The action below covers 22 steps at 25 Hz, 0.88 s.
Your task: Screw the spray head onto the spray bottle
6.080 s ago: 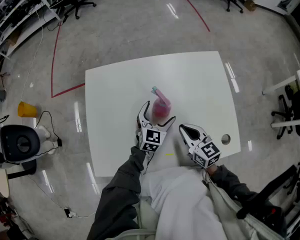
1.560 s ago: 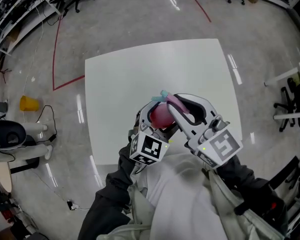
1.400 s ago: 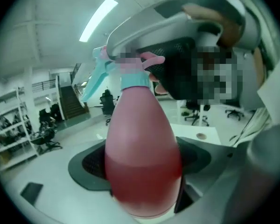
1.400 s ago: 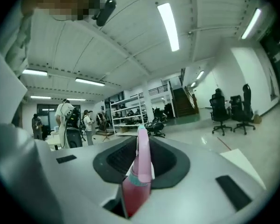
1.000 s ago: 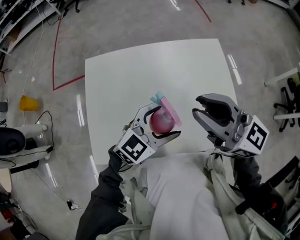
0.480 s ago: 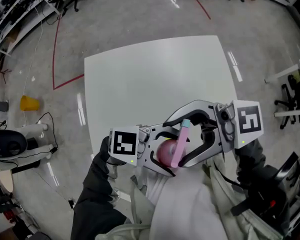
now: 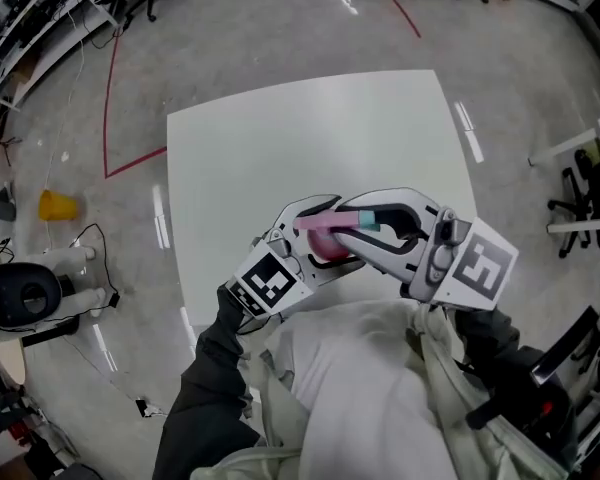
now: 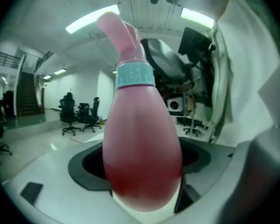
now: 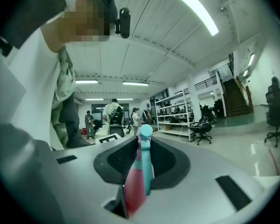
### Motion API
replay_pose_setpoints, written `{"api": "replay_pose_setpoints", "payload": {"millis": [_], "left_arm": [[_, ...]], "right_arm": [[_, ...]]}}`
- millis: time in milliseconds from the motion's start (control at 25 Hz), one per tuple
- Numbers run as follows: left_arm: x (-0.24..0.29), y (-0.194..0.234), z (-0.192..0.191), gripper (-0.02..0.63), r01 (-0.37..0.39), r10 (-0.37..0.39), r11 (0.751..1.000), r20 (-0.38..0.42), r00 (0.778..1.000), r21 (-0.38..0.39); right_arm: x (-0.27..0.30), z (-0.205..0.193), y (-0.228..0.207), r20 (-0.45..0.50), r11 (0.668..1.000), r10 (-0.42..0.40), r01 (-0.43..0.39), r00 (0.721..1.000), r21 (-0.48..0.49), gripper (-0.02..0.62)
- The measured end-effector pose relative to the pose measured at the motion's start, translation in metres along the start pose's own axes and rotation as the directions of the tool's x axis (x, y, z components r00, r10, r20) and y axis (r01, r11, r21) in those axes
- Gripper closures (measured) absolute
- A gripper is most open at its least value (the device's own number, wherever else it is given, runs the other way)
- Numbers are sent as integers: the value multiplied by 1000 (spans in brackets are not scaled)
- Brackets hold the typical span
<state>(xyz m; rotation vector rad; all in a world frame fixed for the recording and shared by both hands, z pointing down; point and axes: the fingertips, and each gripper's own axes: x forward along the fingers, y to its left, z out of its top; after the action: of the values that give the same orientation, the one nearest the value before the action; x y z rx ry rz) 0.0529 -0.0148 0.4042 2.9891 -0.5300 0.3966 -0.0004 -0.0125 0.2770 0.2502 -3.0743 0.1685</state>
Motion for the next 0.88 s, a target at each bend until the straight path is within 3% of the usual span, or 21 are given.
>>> {"api": "replay_pose_setpoints", "payload": {"millis": [120,280,400,640,760,880], "left_arm": [[8,15,-7,176,-106,106,994,-36,994,2],[9,10,-21,176,-103,102,994,-47,994,-27],[7,7,-51,176,-136,136,991,-83,987,-3],[14,35,-99,176,-290,294,955,-86,952,53],[34,41,-121,176,-326,329,944,-71,942,51],[57,45,-139,176,-330,332,943,-78,940,46]], "right_arm": [[2,-10,-5,-36,998,-63,61,997,-32,534],[-3,-26,-6,-7,999,-47,47,999,8,532],[-7,-46,-6,25,999,-30,30,999,-13,528],[-13,-94,-44,43,982,-177,174,983,72,481],[-22,-119,-55,21,964,-257,254,966,80,463],[-29,-137,-55,-28,963,-269,269,963,31,464]]}}
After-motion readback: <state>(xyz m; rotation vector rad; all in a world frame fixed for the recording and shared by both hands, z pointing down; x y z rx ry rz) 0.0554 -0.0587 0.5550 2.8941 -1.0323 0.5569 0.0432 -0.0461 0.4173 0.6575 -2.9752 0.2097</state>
